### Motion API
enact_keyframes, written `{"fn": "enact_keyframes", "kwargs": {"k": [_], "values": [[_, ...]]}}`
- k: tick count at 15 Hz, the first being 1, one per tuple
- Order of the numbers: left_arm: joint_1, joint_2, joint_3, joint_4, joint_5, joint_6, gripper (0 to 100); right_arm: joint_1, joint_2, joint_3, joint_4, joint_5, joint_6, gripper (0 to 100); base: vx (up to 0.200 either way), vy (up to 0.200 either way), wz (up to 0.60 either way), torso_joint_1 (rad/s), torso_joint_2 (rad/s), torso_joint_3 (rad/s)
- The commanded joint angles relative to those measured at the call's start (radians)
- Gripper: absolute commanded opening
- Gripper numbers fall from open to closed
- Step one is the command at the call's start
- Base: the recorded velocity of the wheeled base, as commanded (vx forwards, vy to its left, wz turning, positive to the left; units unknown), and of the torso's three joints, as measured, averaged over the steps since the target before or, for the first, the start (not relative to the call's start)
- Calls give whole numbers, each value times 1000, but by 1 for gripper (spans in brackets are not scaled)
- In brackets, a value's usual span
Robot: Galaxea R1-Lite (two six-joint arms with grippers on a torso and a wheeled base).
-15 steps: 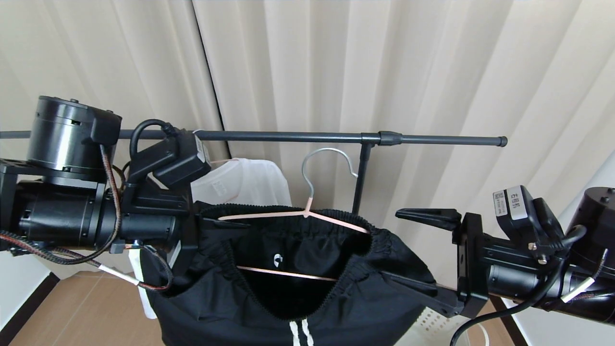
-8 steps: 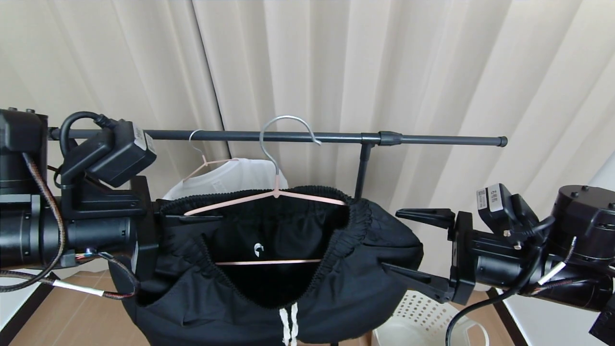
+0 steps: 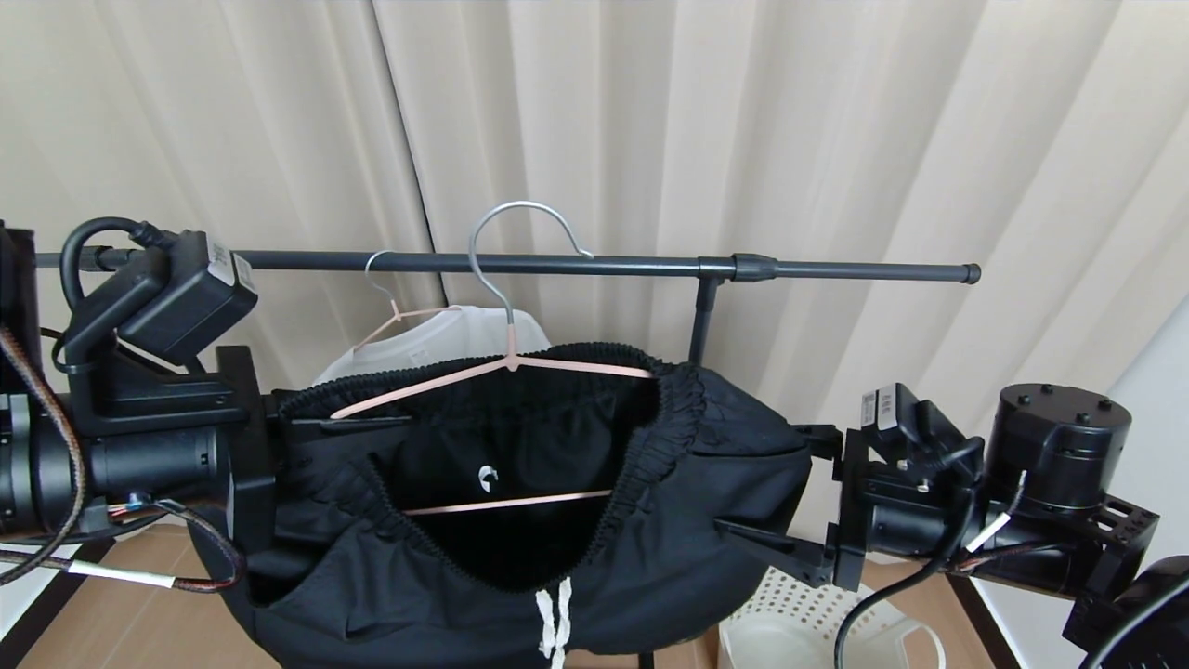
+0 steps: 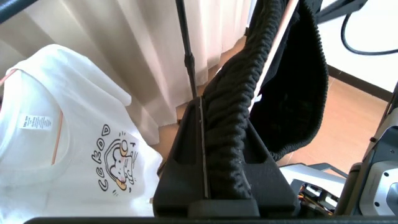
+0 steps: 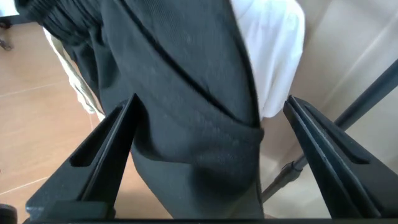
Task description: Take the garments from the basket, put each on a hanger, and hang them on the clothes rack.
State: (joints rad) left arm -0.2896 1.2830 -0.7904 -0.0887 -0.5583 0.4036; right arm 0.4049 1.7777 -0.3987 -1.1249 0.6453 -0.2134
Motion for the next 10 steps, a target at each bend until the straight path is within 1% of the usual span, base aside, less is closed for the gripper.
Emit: {"fn": "enact_keyframes", "kwargs": {"k": [1,6,8,10], "values": [[4,-10,0,-2,0,0,0,0,39,6,-1,0,-9,100,0,0,0,0,0,0],[4,-39,7,0,0,-2,0,0,68,31,0,0,-109,100,0,0,0,0,0,0],[4,-60,14,-2,0,-22,0,0,71,31,0,0,-118,100,0,0,0,0,0,0],[4,-63,13,-2,0,-23,0,2,82,24,-1,2,-116,100,0,0,0,0,0,0]]}}
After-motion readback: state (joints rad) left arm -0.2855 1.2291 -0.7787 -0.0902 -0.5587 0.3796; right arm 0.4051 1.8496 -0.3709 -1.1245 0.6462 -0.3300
